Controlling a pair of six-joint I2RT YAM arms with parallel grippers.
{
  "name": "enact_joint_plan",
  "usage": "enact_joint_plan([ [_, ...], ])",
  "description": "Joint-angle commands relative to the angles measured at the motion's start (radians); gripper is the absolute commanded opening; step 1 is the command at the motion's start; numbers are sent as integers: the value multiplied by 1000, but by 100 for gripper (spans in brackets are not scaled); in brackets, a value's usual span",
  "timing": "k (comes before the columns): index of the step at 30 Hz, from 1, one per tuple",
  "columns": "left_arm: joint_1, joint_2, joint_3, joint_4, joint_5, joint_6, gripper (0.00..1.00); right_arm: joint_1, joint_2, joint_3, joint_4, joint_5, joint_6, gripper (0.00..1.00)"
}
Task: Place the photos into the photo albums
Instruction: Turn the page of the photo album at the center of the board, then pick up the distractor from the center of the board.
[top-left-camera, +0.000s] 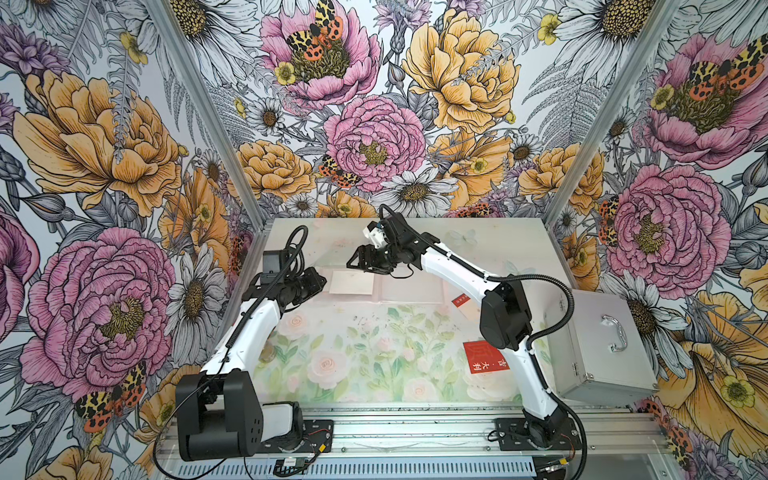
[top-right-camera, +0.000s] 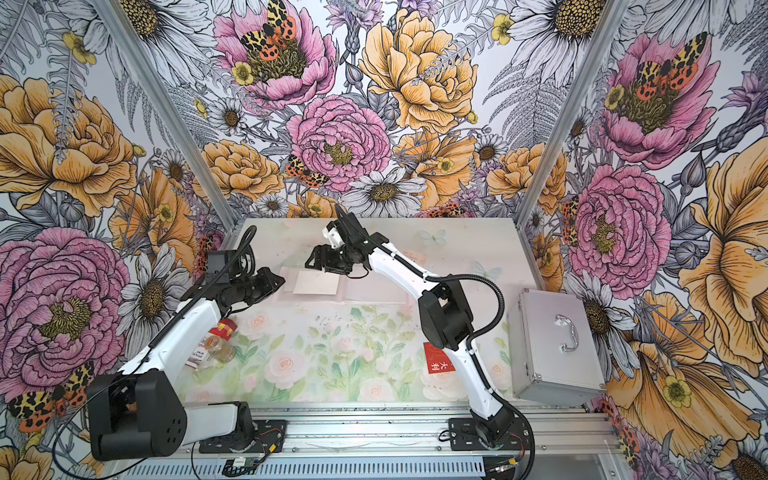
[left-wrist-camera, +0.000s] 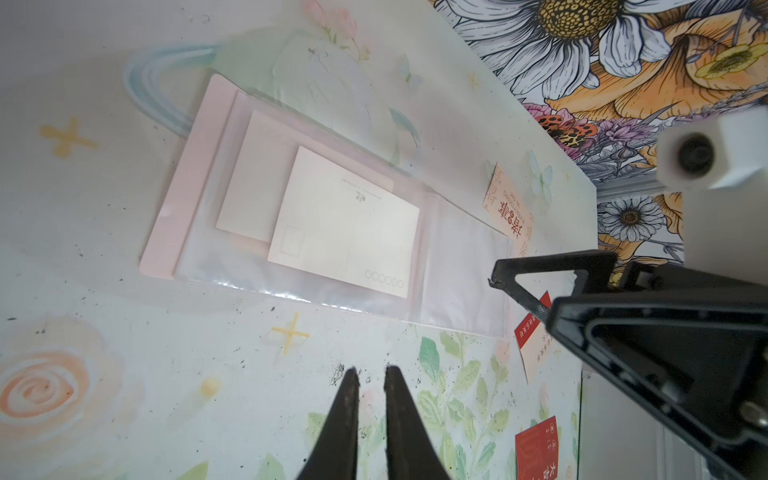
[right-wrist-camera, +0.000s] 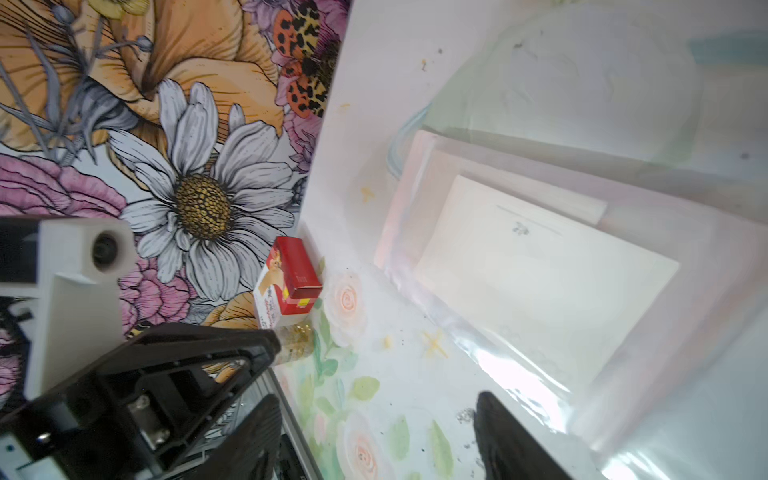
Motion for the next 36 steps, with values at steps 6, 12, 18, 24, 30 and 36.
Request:
enact_joint_plan([
  [6,-155,49,-44,89,-10,-53,16,0,-202,-301,-7,237,-73,73],
  [12,-296,127,-37,171,-44,-101,16,-15,-383,-635,106,326,-42,73],
  [18,-389,176,-19,212,-57,-123,16,-54,-565,-912,185,410,7,72],
  [24,-493,207,-30,258,-78,-151,16,-125,-717,-1122,185,423,67,69],
  [30,-578,234,-45,309,-101,-174,17,-203,-916,-1318,177,452,143,68],
  [36,-629,259,-38,336,-107,-178,17,-237,-1067,-1448,93,539,227,70],
])
